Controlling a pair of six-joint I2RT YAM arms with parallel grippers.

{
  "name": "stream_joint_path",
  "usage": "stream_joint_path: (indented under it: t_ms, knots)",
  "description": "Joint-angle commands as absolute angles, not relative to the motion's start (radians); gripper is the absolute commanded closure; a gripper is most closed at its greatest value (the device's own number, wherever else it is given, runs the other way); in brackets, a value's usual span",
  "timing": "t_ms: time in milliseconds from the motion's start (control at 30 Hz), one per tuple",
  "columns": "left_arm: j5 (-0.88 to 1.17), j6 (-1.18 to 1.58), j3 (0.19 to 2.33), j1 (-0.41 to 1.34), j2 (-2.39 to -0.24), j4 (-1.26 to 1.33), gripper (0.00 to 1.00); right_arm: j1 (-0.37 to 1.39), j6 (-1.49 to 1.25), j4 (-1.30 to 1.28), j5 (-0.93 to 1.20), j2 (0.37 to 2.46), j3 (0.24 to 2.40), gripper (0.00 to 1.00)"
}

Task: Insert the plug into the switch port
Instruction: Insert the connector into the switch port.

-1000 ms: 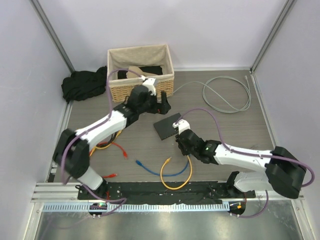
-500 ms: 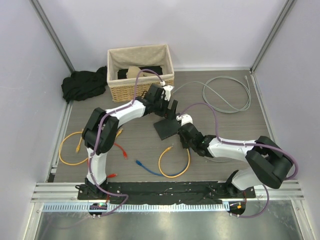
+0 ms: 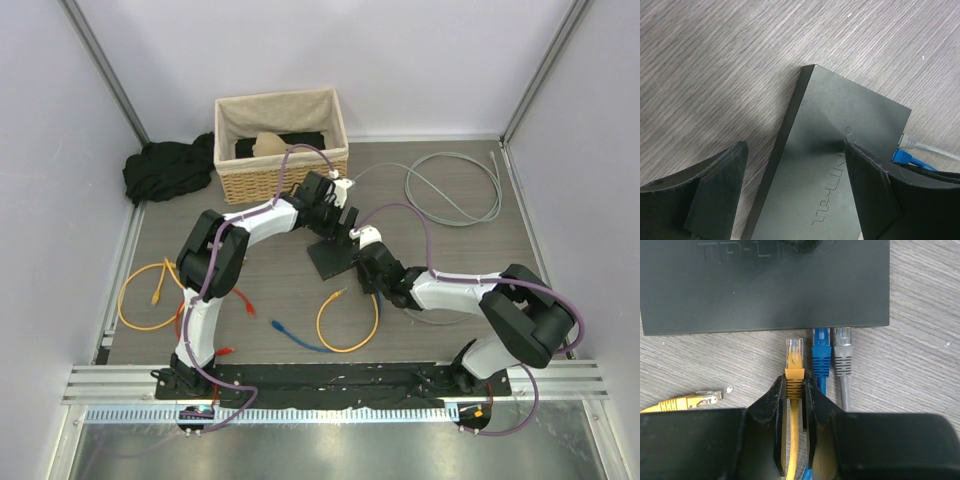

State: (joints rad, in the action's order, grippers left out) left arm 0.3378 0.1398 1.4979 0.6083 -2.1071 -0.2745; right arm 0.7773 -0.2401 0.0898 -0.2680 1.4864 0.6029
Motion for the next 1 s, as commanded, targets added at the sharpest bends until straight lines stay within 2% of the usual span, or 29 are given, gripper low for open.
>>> stream_joint_path:
  t_ms: [0, 200, 700, 967]
  knots:
    - [0.39, 0.113, 1.525, 0.604, -2.135, -0.327, 0.18, 0.77, -0.233, 0.121, -0.31, 1.488, 0.65, 0.99]
    - [0.425, 0.103, 1.522, 0.606, -2.143, -0.336, 0.23, 0.769, -0.225, 0.118, -0.305, 1.493, 0.666, 0.99]
    - [0.399, 0.08, 1.525, 0.606, -2.143, -0.356, 0.25, 0.769, -0.273, -0.029, -0.362, 1.503, 0.726, 0.99]
    - [0.455, 0.068, 1.523, 0.606, -2.146, -0.356, 0.25, 0.769, -0.212, -0.029, -0.347, 1.537, 0.761, 0.99]
